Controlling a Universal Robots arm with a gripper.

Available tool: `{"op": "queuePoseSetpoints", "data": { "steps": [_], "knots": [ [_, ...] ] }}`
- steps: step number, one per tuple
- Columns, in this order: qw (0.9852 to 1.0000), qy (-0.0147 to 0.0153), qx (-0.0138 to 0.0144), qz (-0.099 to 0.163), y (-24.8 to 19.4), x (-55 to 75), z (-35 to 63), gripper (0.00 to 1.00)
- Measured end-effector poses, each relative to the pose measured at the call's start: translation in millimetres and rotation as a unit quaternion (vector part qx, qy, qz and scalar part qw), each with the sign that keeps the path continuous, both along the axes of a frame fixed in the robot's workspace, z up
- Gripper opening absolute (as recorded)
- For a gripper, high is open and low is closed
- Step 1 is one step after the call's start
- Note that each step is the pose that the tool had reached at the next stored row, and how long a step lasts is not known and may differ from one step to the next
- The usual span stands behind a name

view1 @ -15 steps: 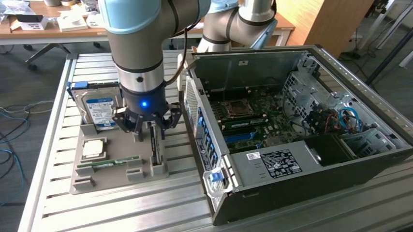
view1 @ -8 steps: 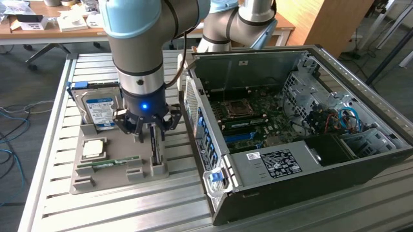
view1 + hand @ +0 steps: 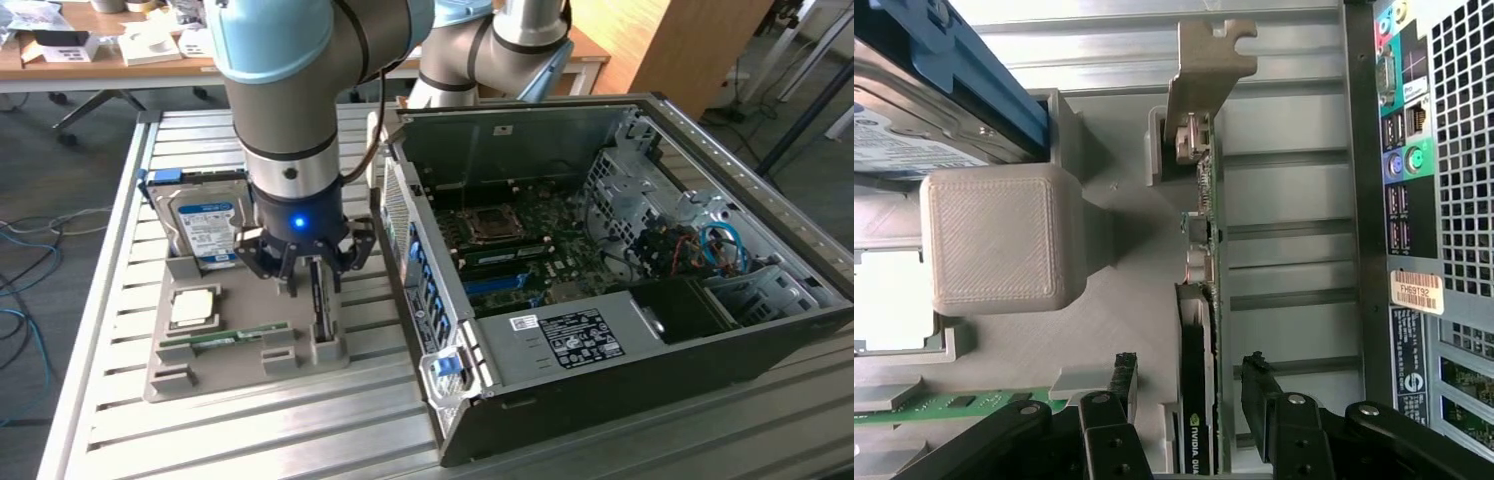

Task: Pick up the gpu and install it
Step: 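Pick up the gpu and move the gpu toward the slot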

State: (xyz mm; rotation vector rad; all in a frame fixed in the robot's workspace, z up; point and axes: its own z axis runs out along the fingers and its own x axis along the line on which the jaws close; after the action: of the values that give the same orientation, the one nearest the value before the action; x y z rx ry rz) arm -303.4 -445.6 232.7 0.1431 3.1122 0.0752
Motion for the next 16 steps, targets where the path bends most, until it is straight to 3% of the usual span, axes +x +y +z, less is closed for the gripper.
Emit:
{"op": "queuePoseSetpoints", "data": {
  "steps": [16],
  "knots": [
    [1.0000,0.0000,0.0000,0.000,0.0,3.9,-1.9,0.55]
  ]
}}
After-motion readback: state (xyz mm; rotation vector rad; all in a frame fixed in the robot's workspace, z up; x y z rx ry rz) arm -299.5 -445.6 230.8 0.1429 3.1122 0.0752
